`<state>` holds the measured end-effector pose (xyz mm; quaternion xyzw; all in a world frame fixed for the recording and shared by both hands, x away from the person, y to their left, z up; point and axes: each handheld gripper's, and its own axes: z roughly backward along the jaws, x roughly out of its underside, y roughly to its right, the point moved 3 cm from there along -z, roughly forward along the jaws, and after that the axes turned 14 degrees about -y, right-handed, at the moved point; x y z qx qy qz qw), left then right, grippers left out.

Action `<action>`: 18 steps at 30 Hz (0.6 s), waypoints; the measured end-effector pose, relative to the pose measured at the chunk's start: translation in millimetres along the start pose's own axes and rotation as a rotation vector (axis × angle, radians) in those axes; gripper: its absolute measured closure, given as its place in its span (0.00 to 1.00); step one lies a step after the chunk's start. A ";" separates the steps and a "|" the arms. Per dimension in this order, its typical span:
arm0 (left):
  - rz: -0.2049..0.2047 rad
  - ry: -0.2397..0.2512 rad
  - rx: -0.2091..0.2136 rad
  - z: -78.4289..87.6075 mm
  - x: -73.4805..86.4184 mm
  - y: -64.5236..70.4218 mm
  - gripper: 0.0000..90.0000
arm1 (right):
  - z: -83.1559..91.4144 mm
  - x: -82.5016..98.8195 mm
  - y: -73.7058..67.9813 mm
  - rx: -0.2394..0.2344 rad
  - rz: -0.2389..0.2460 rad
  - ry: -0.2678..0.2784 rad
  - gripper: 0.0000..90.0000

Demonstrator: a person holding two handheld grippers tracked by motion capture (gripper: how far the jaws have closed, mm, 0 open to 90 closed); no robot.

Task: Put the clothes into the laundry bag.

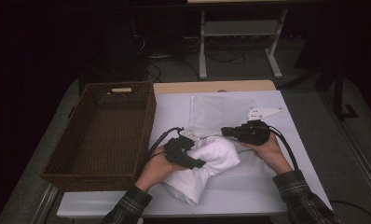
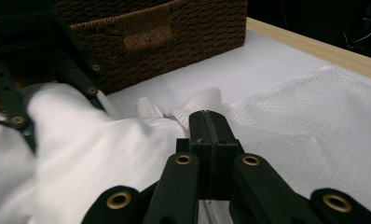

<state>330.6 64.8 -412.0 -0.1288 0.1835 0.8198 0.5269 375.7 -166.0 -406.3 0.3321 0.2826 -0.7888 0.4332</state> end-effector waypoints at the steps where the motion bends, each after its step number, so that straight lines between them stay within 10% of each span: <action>1: 0.010 -0.005 -0.004 -0.9 0.6 -1.5 0.62 | -0.7 -0.2 -0.7 -0.003 0.002 -0.001 1.00; 18: 0.054 -0.025 -0.058 -21.1 -1.1 -5.0 0.61 | -6.4 -3.0 -18.7 -0.041 0.039 -0.021 1.00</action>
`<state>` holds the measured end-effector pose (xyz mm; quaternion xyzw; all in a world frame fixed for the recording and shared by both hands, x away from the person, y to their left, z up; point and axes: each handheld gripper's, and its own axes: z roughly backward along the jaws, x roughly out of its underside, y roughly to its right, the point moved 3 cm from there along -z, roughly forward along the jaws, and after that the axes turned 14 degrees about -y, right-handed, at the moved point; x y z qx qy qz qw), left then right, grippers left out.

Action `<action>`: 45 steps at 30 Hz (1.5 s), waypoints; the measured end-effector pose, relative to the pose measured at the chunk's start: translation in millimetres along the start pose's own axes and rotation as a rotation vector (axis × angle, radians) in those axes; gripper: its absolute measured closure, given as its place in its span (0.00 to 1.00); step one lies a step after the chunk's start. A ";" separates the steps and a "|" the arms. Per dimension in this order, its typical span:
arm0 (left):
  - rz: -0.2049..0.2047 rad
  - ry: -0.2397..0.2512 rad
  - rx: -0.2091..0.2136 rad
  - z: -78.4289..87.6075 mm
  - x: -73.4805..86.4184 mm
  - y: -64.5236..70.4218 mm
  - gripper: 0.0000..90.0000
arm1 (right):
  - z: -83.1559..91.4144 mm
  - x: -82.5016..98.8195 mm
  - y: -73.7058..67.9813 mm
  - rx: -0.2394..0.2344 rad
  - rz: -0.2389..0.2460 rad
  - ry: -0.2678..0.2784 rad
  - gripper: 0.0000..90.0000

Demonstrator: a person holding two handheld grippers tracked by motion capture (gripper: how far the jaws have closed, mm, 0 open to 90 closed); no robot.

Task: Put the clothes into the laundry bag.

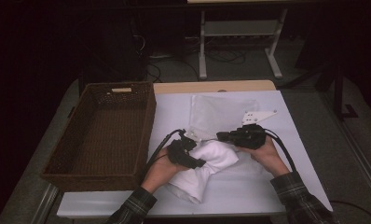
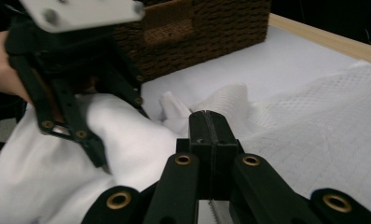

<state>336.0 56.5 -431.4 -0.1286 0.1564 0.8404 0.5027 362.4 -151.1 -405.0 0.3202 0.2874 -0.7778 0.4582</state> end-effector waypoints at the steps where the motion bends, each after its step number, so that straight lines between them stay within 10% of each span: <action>1: -0.001 -0.002 -0.004 -0.7 -0.4 0.6 0.61 | 0.6 -1.0 -2.4 -0.004 0.001 0.002 1.00; 9: 0.008 0.000 -0.001 -4.3 -0.3 -0.6 0.61 | -5.0 -0.7 -17.7 -0.034 0.029 -0.019 1.00; 21: 0.010 0.011 0.002 -8.0 1.2 -1.2 0.60 | 8.2 19.2 -8.8 0.023 -0.011 -0.076 0.76; 35: 0.013 0.010 0.007 -9.2 1.3 -1.6 0.60 | 46.9 54.8 2.8 0.077 -0.052 -0.104 0.74; 45: 0.015 0.010 0.010 -9.4 1.2 -1.5 0.60 | 37.2 67.9 16.5 0.077 -0.046 -0.153 0.70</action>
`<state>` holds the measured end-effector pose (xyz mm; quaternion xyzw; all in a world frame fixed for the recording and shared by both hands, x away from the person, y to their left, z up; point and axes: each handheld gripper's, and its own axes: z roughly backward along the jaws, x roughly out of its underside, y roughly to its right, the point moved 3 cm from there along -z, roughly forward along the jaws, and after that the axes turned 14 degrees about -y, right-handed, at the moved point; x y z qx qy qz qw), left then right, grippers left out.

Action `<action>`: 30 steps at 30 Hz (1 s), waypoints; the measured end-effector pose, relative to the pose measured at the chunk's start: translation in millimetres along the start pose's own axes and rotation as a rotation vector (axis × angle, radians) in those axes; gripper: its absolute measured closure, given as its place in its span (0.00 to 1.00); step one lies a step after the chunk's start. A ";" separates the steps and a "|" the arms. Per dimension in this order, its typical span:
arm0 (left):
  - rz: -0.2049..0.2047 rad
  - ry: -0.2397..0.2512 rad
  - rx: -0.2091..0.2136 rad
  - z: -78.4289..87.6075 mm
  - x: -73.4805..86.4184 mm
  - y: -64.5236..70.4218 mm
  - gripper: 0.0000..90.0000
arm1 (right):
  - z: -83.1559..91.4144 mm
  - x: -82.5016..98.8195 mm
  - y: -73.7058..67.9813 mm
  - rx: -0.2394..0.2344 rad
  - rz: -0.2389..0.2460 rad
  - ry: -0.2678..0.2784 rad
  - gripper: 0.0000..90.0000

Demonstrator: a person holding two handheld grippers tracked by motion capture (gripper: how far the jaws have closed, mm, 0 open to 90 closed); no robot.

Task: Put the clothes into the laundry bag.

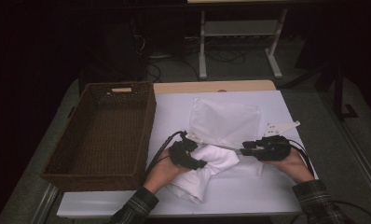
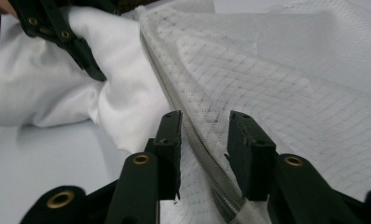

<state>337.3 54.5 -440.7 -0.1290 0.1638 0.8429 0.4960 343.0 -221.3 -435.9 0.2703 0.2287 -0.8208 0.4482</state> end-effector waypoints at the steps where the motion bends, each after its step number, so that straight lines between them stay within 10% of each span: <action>1: 0.000 0.000 0.000 0.0 0.0 0.1 0.60 | -0.2 -0.5 0.4 -0.002 -0.002 0.003 0.70; 15: 0.001 -0.002 -0.003 -0.1 -0.2 0.4 0.60 | -16.4 0.9 -2.1 -0.038 0.031 -0.062 0.85; 30: 0.023 -0.003 -0.006 6.4 -2.6 0.2 0.62 | 1.5 -2.6 -6.4 -0.047 0.022 0.018 0.98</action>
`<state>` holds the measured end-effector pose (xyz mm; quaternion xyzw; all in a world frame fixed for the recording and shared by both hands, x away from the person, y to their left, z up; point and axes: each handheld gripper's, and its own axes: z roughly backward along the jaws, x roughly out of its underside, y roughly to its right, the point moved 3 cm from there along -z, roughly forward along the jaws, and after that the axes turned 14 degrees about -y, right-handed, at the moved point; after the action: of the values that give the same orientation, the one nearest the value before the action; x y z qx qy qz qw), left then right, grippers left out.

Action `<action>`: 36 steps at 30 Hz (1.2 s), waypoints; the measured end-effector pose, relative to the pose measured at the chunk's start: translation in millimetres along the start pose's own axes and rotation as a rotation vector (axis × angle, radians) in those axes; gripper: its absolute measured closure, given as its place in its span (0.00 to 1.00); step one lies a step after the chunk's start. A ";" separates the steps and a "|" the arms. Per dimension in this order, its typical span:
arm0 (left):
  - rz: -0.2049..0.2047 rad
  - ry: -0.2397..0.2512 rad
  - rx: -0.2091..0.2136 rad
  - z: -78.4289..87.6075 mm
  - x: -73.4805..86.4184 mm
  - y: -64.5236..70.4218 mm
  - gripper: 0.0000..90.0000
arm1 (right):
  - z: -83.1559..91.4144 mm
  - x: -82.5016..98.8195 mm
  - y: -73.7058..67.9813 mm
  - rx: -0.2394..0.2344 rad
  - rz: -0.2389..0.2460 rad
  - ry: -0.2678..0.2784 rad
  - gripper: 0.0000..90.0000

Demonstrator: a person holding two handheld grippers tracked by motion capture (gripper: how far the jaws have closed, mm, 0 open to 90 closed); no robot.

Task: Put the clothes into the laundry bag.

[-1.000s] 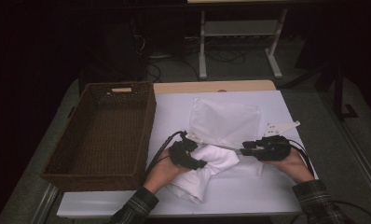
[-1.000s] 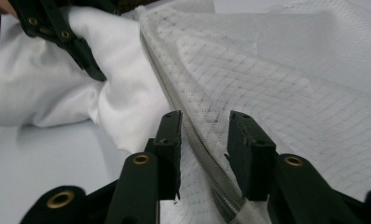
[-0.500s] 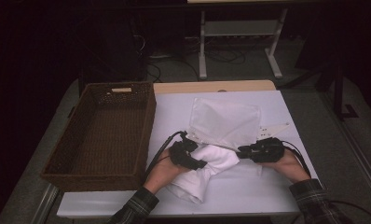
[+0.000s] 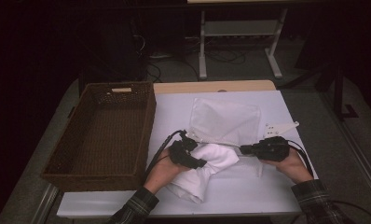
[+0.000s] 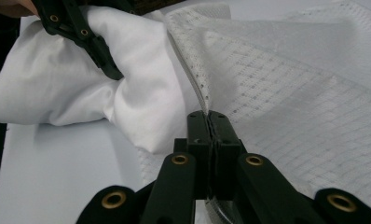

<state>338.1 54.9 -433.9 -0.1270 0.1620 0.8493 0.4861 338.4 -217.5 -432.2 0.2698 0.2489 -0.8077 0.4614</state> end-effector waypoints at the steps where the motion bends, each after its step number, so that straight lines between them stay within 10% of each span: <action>1: -0.002 0.000 0.000 1.1 -0.4 -0.3 0.62 | 0.4 -0.5 -0.2 0.001 0.006 0.005 0.98; 16: 0.044 0.014 -0.054 20.1 -18.9 -6.8 0.63 | 9.4 -9.2 -8.5 -0.024 0.002 0.079 0.99; 36: 0.082 0.011 -0.069 -1.2 -60.2 -3.7 0.62 | 13.3 -18.9 -10.5 -0.027 0.009 0.123 0.99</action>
<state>371.1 9.0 -413.0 -0.1416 0.1401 0.8729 0.4454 334.5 -209.9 -408.2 0.3140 0.2865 -0.7840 0.4525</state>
